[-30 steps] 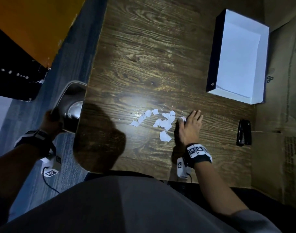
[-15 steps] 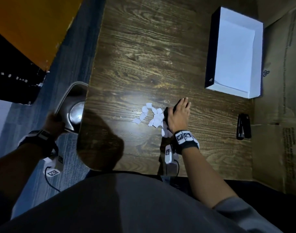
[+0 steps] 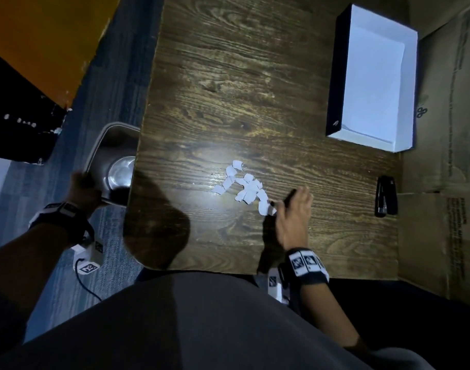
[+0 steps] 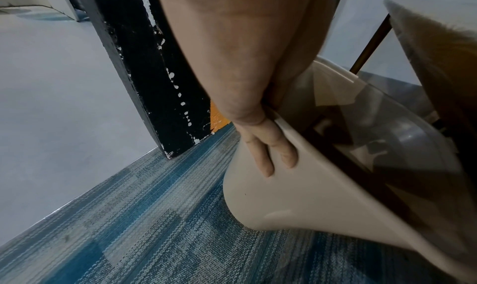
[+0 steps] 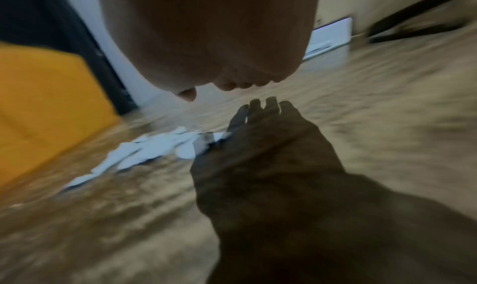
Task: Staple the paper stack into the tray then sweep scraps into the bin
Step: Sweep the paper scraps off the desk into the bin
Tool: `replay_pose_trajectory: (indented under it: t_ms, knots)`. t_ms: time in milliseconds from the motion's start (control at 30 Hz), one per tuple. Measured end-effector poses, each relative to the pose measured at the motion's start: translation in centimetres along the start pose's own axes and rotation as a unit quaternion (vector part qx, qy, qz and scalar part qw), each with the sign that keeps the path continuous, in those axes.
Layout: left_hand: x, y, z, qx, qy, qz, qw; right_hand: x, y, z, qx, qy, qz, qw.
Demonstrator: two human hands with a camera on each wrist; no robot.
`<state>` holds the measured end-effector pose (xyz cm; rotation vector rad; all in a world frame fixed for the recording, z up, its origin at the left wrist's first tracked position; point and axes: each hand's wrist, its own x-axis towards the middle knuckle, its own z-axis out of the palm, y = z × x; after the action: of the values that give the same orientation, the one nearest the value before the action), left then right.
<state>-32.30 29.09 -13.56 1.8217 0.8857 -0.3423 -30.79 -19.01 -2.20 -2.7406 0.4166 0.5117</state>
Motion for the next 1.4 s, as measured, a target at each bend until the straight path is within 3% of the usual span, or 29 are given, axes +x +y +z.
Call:
replay_pose_trajectory:
  t_ms: [100, 200, 267, 400, 533, 600, 667, 733, 767, 900, 1000, 1133, 1267, 1400]
  knots:
    - [0.5, -0.7, 0.0, 0.016, -0.014, 0.022, 1.0, -2.7, 3.2, 1.1, 0.013, -0.002, 0.128, 0.992]
    - [-0.1, -0.3, 0.3, 0.011, -0.023, 0.017, 1.0, -3.5, 0.7, 2.9, 0.024, -0.006, 0.173, 0.985]
    - [-0.9, 0.7, 0.6, 0.011, -0.037, 0.022, 0.999, -3.2, -2.7, 3.9, 0.039, -0.007, 0.155, 0.987]
    - [-2.3, 2.0, 1.0, -0.044, -0.062, 0.071, 0.995, -3.3, -8.8, 5.6, 0.062, -0.025, 0.037, 0.997]
    - [-3.1, 3.2, 1.4, -0.057, -0.06, 0.065, 0.994, -3.2, -9.1, 4.8, 0.106, -0.026, -0.013, 0.994]
    - [-1.5, 1.8, 1.0, -0.029, -0.044, 0.08, 0.995, -3.0, -6.2, 3.7, 0.087, 0.019, 0.005, 0.996]
    - [0.0, 0.2, 0.9, 0.031, -0.029, 0.068, 0.997, -2.8, -2.4, 2.7, 0.066, 0.047, 0.083, 0.993]
    - [1.4, -1.2, 0.6, 0.044, -0.017, 0.051, 0.998, -2.8, -0.3, 2.4, 0.054, 0.034, 0.144, 0.987]
    - [2.0, -2.0, 0.5, 0.037, -0.014, 0.045, 0.998, -2.7, -0.5, 2.6, 0.047, 0.023, 0.138, 0.989]
    - [0.9, -0.9, 0.7, 0.027, -0.003, 0.013, 1.0, -1.8, -6.5, 4.7, 0.035, -0.009, 0.007, 0.999]
    - [-1.3, 1.2, 1.3, -0.013, -0.001, 0.005, 1.0, -1.5, -11.1, 5.9, 0.037, -0.032, -0.042, 0.998]
    - [-2.8, 2.7, 1.5, -0.058, 0.015, 0.017, 0.998, -1.6, -13.2, 6.3, 0.048, -0.059, -0.128, 0.989]
    - [-2.5, 2.1, 1.1, -0.06, 0.015, 0.035, 0.997, 0.6, -11.1, 4.3, 0.062, -0.003, -0.088, 0.994]
    - [-0.5, -0.9, 0.2, -0.062, 0.036, 0.005, 0.997, 3.6, -11.1, 3.7, 0.035, -0.01, -0.041, 0.998]
